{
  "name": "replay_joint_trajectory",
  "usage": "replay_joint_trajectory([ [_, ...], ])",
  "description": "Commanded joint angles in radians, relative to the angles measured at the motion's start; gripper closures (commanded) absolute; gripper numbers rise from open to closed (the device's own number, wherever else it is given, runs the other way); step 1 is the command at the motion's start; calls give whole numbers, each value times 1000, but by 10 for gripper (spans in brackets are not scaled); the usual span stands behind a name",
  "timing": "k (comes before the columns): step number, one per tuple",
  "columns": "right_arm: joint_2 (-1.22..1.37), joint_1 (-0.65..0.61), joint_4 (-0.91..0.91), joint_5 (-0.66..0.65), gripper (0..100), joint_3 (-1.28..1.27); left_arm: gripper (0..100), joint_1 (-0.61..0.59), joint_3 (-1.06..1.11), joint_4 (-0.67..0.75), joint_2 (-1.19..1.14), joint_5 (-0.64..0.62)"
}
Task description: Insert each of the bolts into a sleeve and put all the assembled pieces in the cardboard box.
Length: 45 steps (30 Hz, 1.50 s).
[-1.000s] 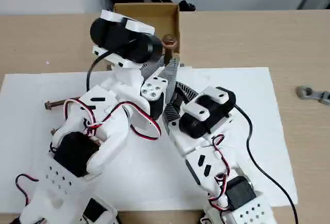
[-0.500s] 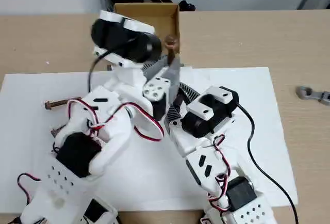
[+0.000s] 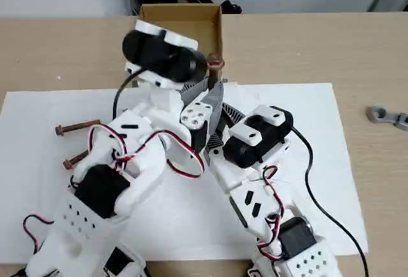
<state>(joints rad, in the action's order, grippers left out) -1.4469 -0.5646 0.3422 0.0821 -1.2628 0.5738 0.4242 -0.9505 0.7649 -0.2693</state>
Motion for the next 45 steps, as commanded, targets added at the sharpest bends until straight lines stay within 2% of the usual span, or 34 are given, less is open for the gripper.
replay_joint_trajectory([
  [1, -10, 4, -21, 8, 995, 14, 995, 5, 38, 32, 5, -3],
  [12, -12, 7, 24, 8, 995, 37, 993, 9, -81, -66, 5, 12],
  [17, -10, 5, 53, 8, 995, 55, 906, 5, -131, -133, 5, 11],
  [23, -10, 8, 71, 8, 995, 69, 837, -12, -133, -164, 3, -135],
  [33, -7, 10, 124, 8, 995, 123, 780, -101, -205, -319, 3, -135],
  [40, 150, 64, 116, 9, 995, 281, 791, -203, -300, -385, 3, -91],
  [45, 344, 116, 99, 8, 995, 463, 916, -324, -317, -390, 5, 63],
])
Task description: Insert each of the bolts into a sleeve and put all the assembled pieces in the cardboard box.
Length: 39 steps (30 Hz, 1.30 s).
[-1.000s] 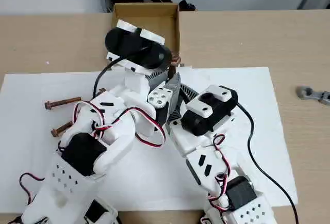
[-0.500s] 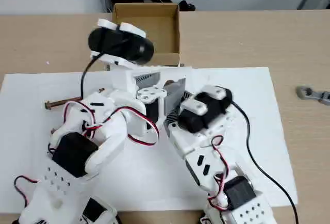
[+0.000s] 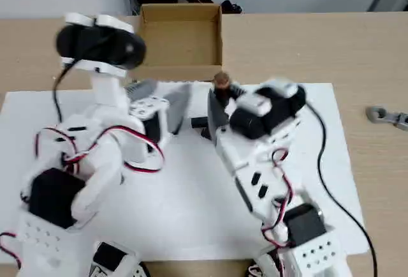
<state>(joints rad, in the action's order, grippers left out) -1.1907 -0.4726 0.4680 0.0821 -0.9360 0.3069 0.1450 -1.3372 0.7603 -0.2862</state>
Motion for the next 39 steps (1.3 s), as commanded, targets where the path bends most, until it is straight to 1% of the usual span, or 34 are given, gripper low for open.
replay_joint_trajectory([
  [1, 127, 31, -42, 8, 995, 158, 951, -80, -38, -8, 9, 114],
  [2, 165, 36, -65, 6, 995, 175, 988, -98, -38, -20, 9, 143],
  [3, 200, 38, -90, 5, 995, 187, 998, -115, -38, -32, 9, 166],
  [9, 429, 39, -288, 9, 995, 235, 994, -203, -35, -161, 8, 242],
  [12, 555, 42, -430, 9, 995, 261, 994, -256, 5, -178, 9, 273],
  [15, 694, 42, -503, 9, 995, 327, 994, -311, 61, -181, 9, 272],
  [20, 926, 42, -519, 9, 995, 508, 994, -367, 130, -176, 9, 273],
  [24, 1098, 42, -519, 9, 995, 658, 994, -390, 140, -175, 9, 275],
  [31, 1412, 113, -509, 9, 995, 907, 994, -390, 142, -175, 9, 275],
  [37, 1590, 137, -509, 8, 991, 1022, 994, -390, 145, -167, 6, 276],
  [39, 1618, 125, -509, 6, 991, 1039, 994, -390, 154, -150, 2, 308],
])
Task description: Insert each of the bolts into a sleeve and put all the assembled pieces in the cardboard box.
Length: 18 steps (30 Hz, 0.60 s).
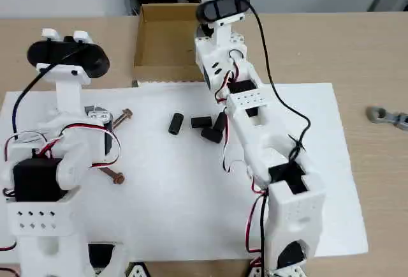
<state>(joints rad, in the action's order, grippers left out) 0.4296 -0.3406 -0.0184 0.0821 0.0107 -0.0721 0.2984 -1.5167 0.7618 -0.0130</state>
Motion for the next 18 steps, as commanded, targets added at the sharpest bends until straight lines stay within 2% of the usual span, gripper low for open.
replay_joint_trajectory([
  [1, 7, -13, -22, 5, 990, 98, 994, -11, 12, 40, 0, 68],
  [6, 31, -16, -22, 8, 967, 100, 994, -11, 47, 68, 6, 153],
  [12, 33, -15, 38, 9, 795, 95, 994, -11, 47, 63, 6, 152],
  [18, 30, -18, 70, 9, 786, 97, 994, -11, 48, 63, 6, 152],
])
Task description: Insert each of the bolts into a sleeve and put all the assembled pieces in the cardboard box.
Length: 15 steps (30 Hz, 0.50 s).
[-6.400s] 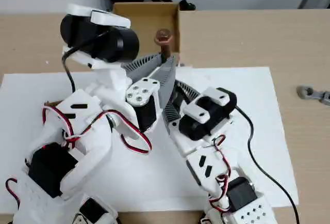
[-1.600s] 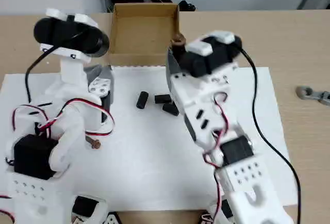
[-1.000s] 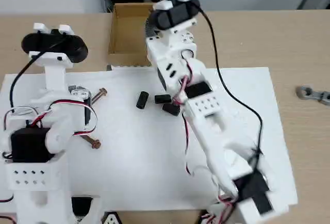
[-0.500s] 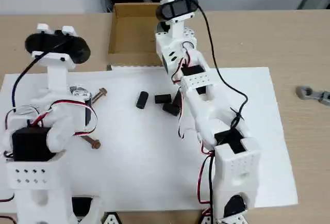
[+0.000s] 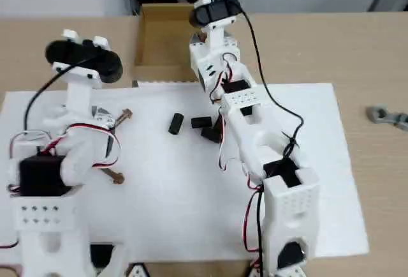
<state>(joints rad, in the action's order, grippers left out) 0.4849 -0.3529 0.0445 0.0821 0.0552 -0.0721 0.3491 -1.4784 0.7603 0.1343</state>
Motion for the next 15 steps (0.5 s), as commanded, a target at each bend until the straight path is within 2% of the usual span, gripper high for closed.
replay_joint_trajectory([
  [1, -25, -5, 7, 9, 786, 52, 994, -11, -2, 25, 8, 5],
  [5, -47, -5, 16, 9, 786, 48, 994, -11, -2, 25, 8, 5],
  [10, -154, -4, 223, 9, 790, 49, 994, -9, 21, 25, 0, 2],
  [12, -208, 2, 344, 9, 835, 49, 994, -11, 53, 25, 0, -6],
  [15, -283, 10, 493, 9, 974, 48, 994, -11, 97, 31, 0, -63],
])
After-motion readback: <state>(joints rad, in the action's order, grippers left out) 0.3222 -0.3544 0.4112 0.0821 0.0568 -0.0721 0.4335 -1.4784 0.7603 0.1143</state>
